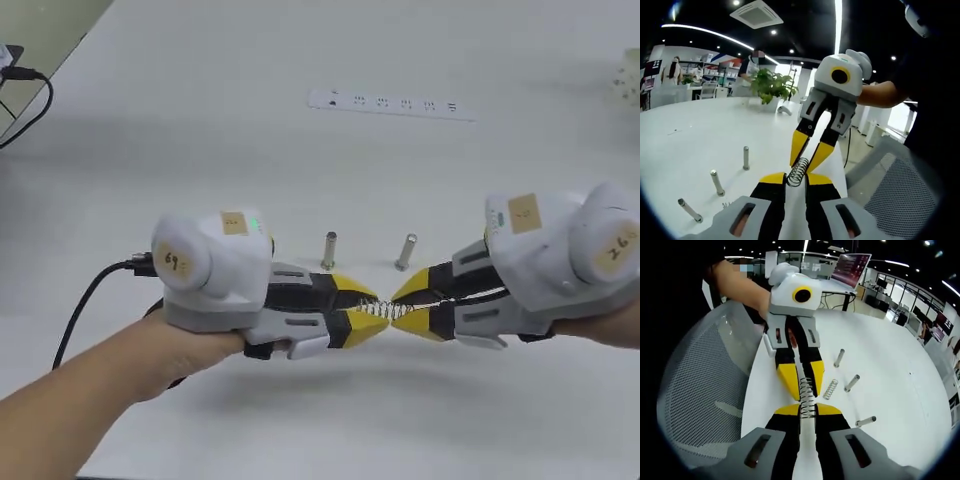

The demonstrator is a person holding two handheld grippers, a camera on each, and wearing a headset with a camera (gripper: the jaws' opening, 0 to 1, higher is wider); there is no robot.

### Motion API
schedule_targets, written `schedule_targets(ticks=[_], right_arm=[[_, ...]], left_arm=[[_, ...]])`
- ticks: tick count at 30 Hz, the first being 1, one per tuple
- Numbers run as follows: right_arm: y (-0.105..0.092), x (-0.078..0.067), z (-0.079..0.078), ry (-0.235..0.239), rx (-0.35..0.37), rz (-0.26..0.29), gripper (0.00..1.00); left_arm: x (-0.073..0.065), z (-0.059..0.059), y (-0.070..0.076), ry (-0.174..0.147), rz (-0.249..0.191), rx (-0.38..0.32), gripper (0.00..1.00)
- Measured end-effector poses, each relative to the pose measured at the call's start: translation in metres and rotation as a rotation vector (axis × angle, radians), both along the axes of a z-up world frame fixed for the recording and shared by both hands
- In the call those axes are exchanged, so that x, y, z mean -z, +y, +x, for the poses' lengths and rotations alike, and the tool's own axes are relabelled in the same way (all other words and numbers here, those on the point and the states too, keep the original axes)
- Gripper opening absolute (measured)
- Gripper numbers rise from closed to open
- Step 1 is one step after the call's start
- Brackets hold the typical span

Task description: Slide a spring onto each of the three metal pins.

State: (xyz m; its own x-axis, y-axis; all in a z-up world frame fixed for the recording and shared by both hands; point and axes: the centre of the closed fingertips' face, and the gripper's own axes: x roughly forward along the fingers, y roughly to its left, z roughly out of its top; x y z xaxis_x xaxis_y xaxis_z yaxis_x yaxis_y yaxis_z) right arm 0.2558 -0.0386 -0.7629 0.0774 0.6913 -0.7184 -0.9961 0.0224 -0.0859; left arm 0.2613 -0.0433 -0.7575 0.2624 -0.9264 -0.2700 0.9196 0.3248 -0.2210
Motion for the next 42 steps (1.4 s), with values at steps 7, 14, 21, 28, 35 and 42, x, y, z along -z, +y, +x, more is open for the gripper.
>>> schedule_targets(ticks=[7,14,21,28,35,42], right_arm=[[-0.0009,-0.0008,-0.0003,0.004,-0.004,0.003,0.08],[-0.0002,-0.0023,-0.0015,0.005,-0.015,0.007,0.08],[0.0003,-0.0027,-0.0021,-0.002,-0.027,-0.002,0.08],[0.0001,-0.0041,-0.0023,-0.001,-0.03,0.001,0.08],[-0.0003,-0.0024,-0.0053,0.015,-0.036,-0.002,0.08],[-0.0016,-0.003,-0.0041,0.004,-0.041,0.002,0.08]], left_arm=[[-0.0031,-0.0007,-0.0007,-0.013,-0.003,0.005,0.05],[-0.0049,-0.0011,0.0,-0.025,0.001,0.01,0.05],[-0.0055,-0.0017,0.0002,-0.038,0.004,0.018,0.04],[-0.0075,-0.0023,-0.0005,-0.039,0.001,0.019,0.03],[-0.0065,-0.0058,-0.0015,-0.039,0.008,0.034,0.02],[-0.0075,-0.0052,-0.0027,-0.036,0.004,0.034,0.02]])
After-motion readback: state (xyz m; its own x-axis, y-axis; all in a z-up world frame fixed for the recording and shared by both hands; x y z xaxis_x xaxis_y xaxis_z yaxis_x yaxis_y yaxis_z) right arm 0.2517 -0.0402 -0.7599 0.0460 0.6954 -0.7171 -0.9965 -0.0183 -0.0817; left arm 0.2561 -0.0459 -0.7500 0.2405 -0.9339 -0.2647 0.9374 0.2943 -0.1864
